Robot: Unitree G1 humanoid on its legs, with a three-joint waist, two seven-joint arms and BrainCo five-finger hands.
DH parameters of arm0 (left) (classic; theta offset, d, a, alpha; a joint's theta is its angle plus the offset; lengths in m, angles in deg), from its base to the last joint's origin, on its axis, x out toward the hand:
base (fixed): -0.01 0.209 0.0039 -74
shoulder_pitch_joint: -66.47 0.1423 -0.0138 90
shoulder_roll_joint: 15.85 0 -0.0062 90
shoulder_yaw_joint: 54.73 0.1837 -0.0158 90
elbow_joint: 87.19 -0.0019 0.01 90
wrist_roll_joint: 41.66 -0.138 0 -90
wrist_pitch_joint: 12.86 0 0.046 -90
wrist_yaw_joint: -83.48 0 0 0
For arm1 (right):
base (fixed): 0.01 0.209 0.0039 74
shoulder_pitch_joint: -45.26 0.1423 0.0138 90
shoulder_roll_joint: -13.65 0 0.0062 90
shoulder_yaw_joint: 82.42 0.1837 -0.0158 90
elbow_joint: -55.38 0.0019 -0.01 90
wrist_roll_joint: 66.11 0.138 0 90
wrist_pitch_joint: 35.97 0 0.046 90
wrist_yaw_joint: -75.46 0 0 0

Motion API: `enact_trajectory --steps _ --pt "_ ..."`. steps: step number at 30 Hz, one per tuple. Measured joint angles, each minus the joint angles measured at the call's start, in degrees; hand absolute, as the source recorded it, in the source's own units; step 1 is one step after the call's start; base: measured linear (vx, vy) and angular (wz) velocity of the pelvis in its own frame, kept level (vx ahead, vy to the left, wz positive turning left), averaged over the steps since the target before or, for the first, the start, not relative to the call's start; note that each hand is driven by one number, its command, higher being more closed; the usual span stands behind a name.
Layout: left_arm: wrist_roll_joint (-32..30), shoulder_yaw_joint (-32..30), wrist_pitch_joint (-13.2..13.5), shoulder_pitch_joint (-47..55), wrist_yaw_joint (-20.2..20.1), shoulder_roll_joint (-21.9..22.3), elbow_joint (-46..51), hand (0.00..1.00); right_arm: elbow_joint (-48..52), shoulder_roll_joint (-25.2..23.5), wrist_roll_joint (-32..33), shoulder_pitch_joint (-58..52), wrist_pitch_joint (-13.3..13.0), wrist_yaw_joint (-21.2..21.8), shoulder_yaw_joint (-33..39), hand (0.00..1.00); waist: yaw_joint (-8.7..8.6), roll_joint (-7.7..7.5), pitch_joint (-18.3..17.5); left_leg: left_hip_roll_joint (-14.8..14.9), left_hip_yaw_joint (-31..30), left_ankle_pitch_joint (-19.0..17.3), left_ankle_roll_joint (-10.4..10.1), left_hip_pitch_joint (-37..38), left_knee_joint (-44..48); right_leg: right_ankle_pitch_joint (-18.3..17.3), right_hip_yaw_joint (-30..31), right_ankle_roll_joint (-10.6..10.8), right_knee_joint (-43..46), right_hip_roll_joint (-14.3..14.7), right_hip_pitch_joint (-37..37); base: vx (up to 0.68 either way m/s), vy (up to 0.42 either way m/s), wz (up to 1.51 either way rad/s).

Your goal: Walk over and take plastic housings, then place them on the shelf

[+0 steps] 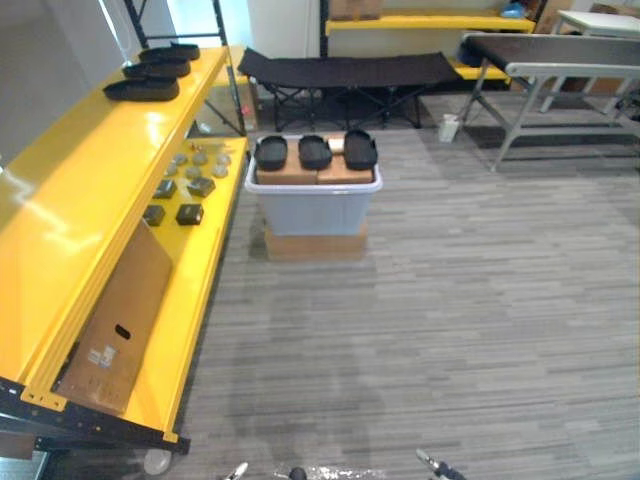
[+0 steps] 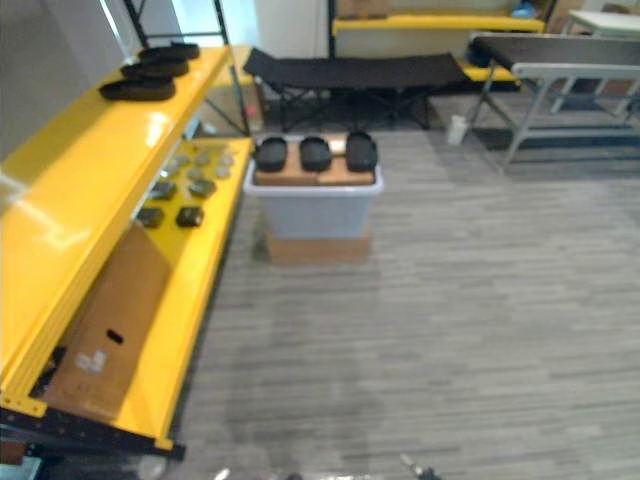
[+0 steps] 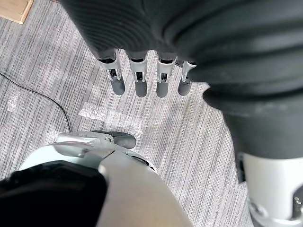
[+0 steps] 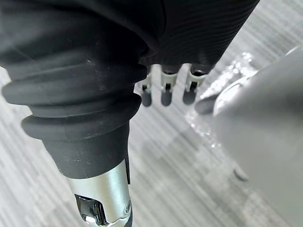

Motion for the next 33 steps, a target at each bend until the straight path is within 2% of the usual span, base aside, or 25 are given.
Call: enact_trajectory --steps 4,7,19,23,27,31,33 --pt "0.3 0.1 0.0 -0.3 -0.5 0.4 0.0 0.00 0.0 0.0 0.0 0.4 0.0 0.0 0.5 0.00 -0.27 0.89 1.1 -0.2 0.1 0.0 0.0 0.6 -0.1 0.0 -0.8 0.2 -0.3 -0.2 0.7 -0.06 0.016 0.00" --pt "2.2 0.0 0.0 -0.1 -1.3 0.4 0.0 0.00 -0.1 0.0 -0.1 0.1 0.0 0.0 0.5 0.00 -0.27 0.95 1.1 -0.2 0.1 0.1 0.0 0.6 -0.2 0.0 -1.0 0.2 -0.6 -0.2 0.7 -0.07 0.015 0.01" --pt "2.1 -0.1 0.0 -0.1 -1.9 0.3 0.0 0.00 -1.5 -0.2 -0.1 -0.5 -1.0 0.0 0.9 0.00 -0.55 0.09 1.3 -1.0 -1.2 0.2 0.2 -0.5 -0.2 0.5 -2.6 0.4 -1.8 -0.6 0.8 0.00 0.012 0.05" --pt "1.5 -0.6 1.1 -0.2 1.2 0.4 0.0 0.00 -1.9 -0.4 -0.3 0.1 -4.5 0.2 0.9 0.00 -0.54 -0.07 1.3 -1.2 -0.8 0.1 0.2 -0.4 -0.2 0.6 -2.3 0.4 -2.0 -0.7 0.9 0.04 0.005 -0.03" --pt "1.3 -1.0 4.1 0.0 5.5 1.1 0.0 0.00 -1.8 -0.4 -1.9 0.4 -8.0 0.3 0.8 0.00 -0.54 -0.05 1.3 -1.0 0.5 0.0 -0.1 0.2 -0.2 0.6 -0.9 0.4 -2.0 -0.6 0.9 -0.01 0.005 -0.14" --pt "0.9 -1.2 7.3 0.0 6.9 1.6 0.1 0.00 -1.2 -0.4 -5.0 -1.0 -11.4 0.3 0.8 0.00 -0.64 -0.01 1.4 -0.8 1.0 -0.1 -0.2 0.4 -0.2 0.5 -0.6 0.3 -1.7 -0.5 0.7 -0.04 0.009 -0.07" --pt "0.7 -1.2 7.8 0.0 6.9 1.7 0.2 0.00 -1.1 -0.3 -6.5 -1.2 -12.4 0.2 0.7 0.00 -0.58 -0.02 1.6 -0.7 1.3 -0.3 -0.3 0.3 -0.2 0.4 -0.4 0.2 -1.7 -0.5 0.5 -0.07 0.018 -0.09"
